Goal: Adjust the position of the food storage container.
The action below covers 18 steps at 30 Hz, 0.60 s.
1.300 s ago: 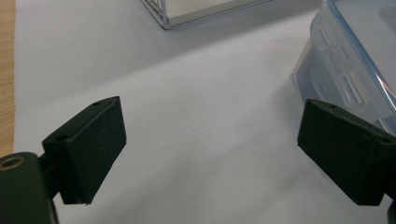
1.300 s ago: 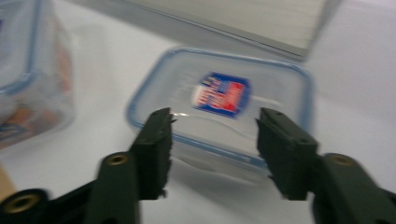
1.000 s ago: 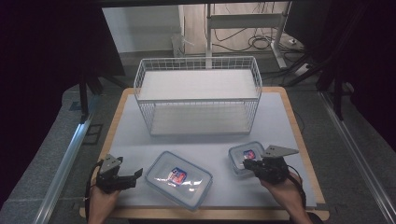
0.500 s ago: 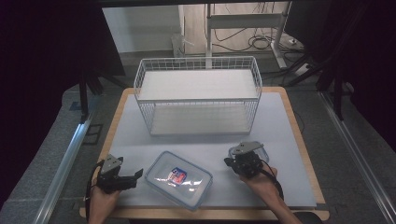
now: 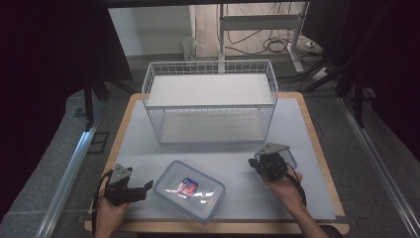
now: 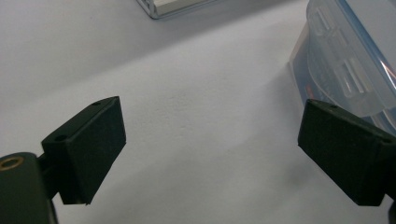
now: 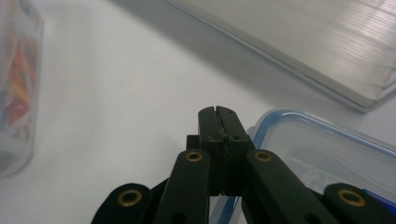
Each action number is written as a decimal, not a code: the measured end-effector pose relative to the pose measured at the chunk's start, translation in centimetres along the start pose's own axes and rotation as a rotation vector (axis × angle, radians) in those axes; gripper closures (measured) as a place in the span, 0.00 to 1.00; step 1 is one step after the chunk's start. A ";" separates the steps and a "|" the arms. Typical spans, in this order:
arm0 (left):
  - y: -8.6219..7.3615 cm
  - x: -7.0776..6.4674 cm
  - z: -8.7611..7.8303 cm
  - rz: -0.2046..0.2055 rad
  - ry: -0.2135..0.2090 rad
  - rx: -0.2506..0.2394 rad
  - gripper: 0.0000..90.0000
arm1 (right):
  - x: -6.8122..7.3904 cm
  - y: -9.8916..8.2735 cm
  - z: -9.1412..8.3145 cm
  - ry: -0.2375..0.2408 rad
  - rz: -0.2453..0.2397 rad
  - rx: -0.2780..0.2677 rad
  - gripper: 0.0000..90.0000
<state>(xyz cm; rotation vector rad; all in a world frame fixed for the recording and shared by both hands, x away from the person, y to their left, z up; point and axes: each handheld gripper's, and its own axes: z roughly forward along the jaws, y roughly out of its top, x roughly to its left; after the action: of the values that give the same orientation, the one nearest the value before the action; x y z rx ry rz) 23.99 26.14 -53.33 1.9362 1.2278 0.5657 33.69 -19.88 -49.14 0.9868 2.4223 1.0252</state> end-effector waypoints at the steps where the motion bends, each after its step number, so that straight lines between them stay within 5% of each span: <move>1: 0.0 0.0 0.0 0.000 -0.002 0.001 0.08 | -0.3 0.0 0.0 -0.006 0.005 0.000 1.00; 10: 0.0 -0.1 0.1 -0.001 -0.005 0.011 0.08 | -2.6 -0.3 -0.2 -0.074 0.060 -0.002 1.00; 12: 0.0 0.0 0.2 -0.003 -0.005 0.013 0.08 | -2.4 -0.3 -0.4 -0.084 0.047 -0.001 1.00; 18: 0.0 0.1 -0.1 -0.007 0.004 0.000 0.08 | -0.3 -0.2 -1.2 -0.006 -0.027 -0.036 0.99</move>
<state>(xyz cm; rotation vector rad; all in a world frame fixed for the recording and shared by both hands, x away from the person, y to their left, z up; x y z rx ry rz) 24.00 26.21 -53.27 1.9315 1.2367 0.5664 33.14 -20.83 -48.47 0.9420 2.3974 1.0512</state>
